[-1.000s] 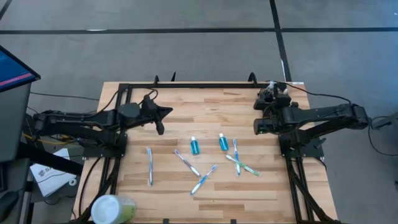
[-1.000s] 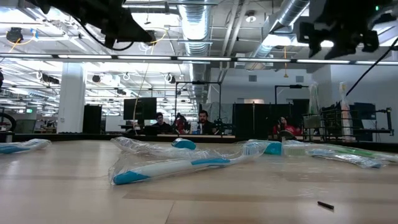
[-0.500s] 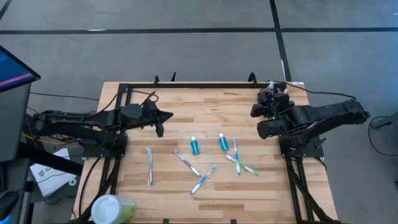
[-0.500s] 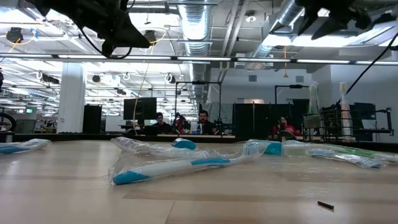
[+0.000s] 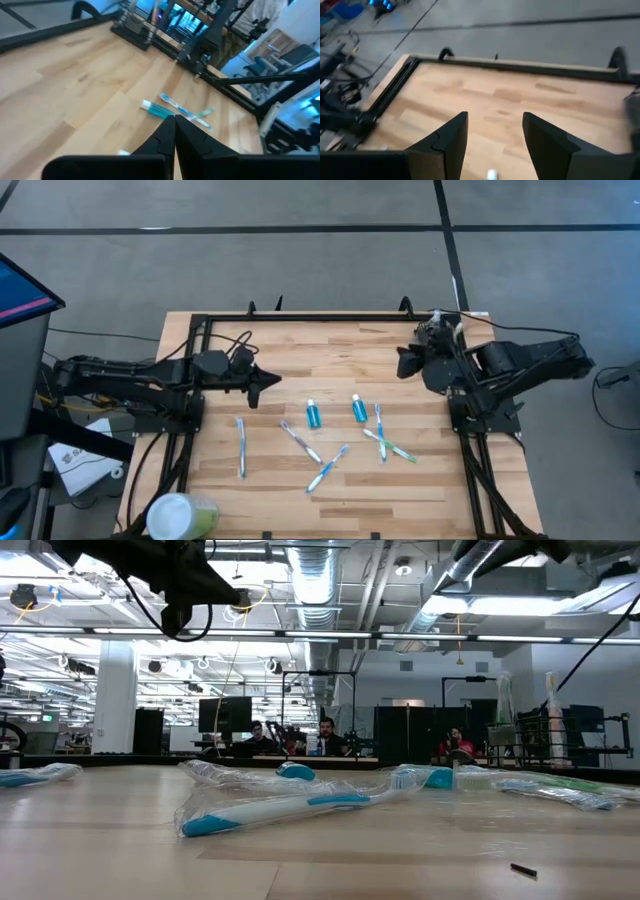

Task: Pick & Place toothbrushing station
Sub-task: Put the left blue mouthwash into the middle section of wire organizer

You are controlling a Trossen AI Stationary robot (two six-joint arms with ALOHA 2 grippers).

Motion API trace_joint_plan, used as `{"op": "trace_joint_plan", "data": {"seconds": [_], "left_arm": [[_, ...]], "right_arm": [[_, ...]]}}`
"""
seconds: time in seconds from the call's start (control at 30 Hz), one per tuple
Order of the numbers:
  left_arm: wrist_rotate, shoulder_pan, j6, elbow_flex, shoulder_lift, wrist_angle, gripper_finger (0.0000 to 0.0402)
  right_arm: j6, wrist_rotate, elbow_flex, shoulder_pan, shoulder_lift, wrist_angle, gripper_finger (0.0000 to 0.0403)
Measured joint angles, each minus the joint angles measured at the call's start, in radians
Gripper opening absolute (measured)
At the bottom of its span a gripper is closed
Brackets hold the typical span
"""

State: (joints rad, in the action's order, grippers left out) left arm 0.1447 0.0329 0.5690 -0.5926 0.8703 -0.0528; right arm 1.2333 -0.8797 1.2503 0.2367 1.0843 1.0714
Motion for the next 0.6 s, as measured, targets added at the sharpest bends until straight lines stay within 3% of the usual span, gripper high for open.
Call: {"op": "trace_joint_plan", "data": {"seconds": [0.27, 0.6], "left_arm": [[0.061, -0.115, 0.163, -0.001, 0.067, -0.024, 0.0002], [0.115, -0.191, 0.377, -0.063, 0.289, -0.023, 0.0002]], "right_arm": [[-0.048, 0.127, 0.0, -0.039, 0.0, -0.037, 0.018], [-0.149, 0.233, 0.0, -0.048, 0.0, -0.058, 0.0179]]}}
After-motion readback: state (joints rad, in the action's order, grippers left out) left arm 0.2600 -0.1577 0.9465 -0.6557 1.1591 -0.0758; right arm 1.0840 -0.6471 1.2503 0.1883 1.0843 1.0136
